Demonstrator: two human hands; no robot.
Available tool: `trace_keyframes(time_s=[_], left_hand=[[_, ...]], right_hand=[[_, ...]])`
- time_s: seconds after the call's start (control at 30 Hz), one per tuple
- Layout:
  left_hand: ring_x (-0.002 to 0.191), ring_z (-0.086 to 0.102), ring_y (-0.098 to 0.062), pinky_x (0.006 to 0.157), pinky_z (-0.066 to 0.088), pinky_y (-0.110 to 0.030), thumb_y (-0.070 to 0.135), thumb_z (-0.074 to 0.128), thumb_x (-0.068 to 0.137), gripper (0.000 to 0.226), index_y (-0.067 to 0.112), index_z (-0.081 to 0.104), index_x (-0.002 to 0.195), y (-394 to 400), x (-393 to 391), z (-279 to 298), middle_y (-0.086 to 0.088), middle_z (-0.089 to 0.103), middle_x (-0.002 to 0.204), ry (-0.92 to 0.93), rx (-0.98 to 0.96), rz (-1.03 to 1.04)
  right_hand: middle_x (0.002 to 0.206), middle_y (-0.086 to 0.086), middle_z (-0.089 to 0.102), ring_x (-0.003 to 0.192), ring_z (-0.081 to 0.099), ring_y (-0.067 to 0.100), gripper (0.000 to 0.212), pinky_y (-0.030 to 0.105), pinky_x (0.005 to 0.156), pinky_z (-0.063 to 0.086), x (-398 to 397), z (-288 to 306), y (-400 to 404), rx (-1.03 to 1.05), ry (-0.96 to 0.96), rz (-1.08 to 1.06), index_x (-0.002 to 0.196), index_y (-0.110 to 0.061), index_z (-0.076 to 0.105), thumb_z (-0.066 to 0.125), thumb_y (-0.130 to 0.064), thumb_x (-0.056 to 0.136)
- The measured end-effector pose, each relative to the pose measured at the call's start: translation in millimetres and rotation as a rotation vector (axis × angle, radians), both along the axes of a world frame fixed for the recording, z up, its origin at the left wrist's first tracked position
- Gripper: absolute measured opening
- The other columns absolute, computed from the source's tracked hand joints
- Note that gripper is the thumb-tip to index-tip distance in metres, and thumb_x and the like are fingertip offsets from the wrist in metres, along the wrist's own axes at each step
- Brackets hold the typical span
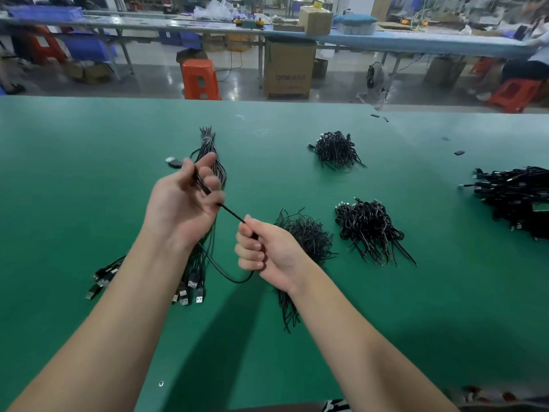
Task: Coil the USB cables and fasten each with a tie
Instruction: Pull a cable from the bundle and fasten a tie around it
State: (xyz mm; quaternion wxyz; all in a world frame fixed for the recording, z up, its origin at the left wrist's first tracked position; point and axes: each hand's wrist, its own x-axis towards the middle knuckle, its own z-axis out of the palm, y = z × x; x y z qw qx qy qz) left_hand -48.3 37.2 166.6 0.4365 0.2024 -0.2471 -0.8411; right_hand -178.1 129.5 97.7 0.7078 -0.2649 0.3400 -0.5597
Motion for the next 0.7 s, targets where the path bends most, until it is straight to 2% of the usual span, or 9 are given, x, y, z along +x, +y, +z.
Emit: trace_keyframes(time_s=[0.07,0.13,0.23,0.33,0.4,0.47,0.53,0.6,0.7], left_hand=[[0.038,0.037,-0.002,0.042,0.029,-0.016,0.027,0.042,0.102,0.035,0.008,0.071,0.096,1,6,1,0.004,0.06,0.067,-0.135,-0.153,-0.164],[0.032,0.027,-0.003,0.04,0.025,-0.017,0.028,0.043,0.098,0.04,0.004,0.075,0.097,2,13,-1,-0.005,0.069,0.074,-0.344,-0.394,-0.354],[0.032,0.025,-0.007,0.038,0.025,-0.016,0.028,0.046,0.098,0.043,-0.005,0.069,0.112,1,26,-2,-0.025,0.073,0.093,-0.605,-0.689,-0.657],[0.037,0.03,-0.014,0.045,0.033,-0.022,0.031,0.046,0.103,0.039,0.004,0.07,0.114,0,30,-3,-0.015,0.076,0.092,-0.919,-0.883,-0.79],[0.041,0.04,-0.016,0.055,0.036,-0.029,0.029,0.042,0.107,0.034,0.013,0.071,0.111,2,26,-9,-0.002,0.078,0.092,-1.127,-0.929,-0.726],[0.046,0.054,-0.013,0.056,0.042,-0.025,0.031,0.041,0.107,0.031,0.02,0.069,0.108,4,21,-16,0.007,0.078,0.09,-1.329,-0.926,-0.633],[0.054,0.06,-0.01,0.059,0.046,-0.024,0.037,0.041,0.106,0.03,0.022,0.066,0.11,5,16,-22,0.007,0.078,0.086,-1.497,-0.967,-0.66],[0.063,0.066,-0.007,0.064,0.053,-0.026,0.038,0.041,0.106,0.031,0.02,0.066,0.112,5,11,-30,0.003,0.078,0.093,-1.522,-0.965,-0.623],[0.085,0.072,-0.003,0.078,0.059,-0.027,0.03,0.042,0.106,0.031,0.016,0.066,0.121,5,3,-41,0.007,0.071,0.114,-1.306,-0.853,-0.306]], right_hand=[[0.057,-0.007,0.027,0.044,0.022,0.007,0.036,0.02,0.041,0.019,-4,-4,0,0.015,-0.134,0.004,0.071,-0.017,0.05,0.043,-0.029,0.105],[0.056,-0.008,0.028,0.043,0.023,0.006,0.037,0.019,0.04,0.02,-8,-5,-2,0.013,-0.173,0.017,0.07,-0.018,0.053,0.043,-0.029,0.104],[0.054,-0.009,0.03,0.041,0.024,0.006,0.042,0.02,0.042,0.02,-13,-5,-5,-0.016,-0.049,0.025,0.067,-0.021,0.056,0.041,-0.03,0.105],[0.055,-0.009,0.032,0.04,0.024,0.005,0.041,0.018,0.04,0.021,-17,-5,-7,0.022,-0.087,0.004,0.068,-0.019,0.059,0.043,-0.029,0.104],[0.056,-0.009,0.03,0.041,0.022,0.005,0.04,0.018,0.038,0.021,-20,-5,-8,0.034,-0.077,-0.019,0.07,-0.017,0.057,0.042,-0.028,0.105],[0.056,-0.008,0.028,0.041,0.021,0.005,0.038,0.018,0.037,0.021,-20,-4,-8,0.03,-0.046,-0.028,0.073,-0.016,0.054,0.041,-0.027,0.106],[0.055,-0.008,0.028,0.041,0.022,0.005,0.036,0.018,0.037,0.021,-18,-4,-7,0.031,-0.035,-0.03,0.075,-0.015,0.052,0.04,-0.026,0.107],[0.055,-0.008,0.027,0.041,0.021,0.005,0.035,0.018,0.037,0.02,-16,-5,-6,0.033,-0.026,-0.037,0.075,-0.016,0.052,0.04,-0.026,0.107],[0.056,-0.007,0.026,0.042,0.02,0.006,0.036,0.019,0.039,0.018,-14,-6,-5,0.015,-0.027,-0.043,0.074,-0.016,0.052,0.04,-0.026,0.106]])
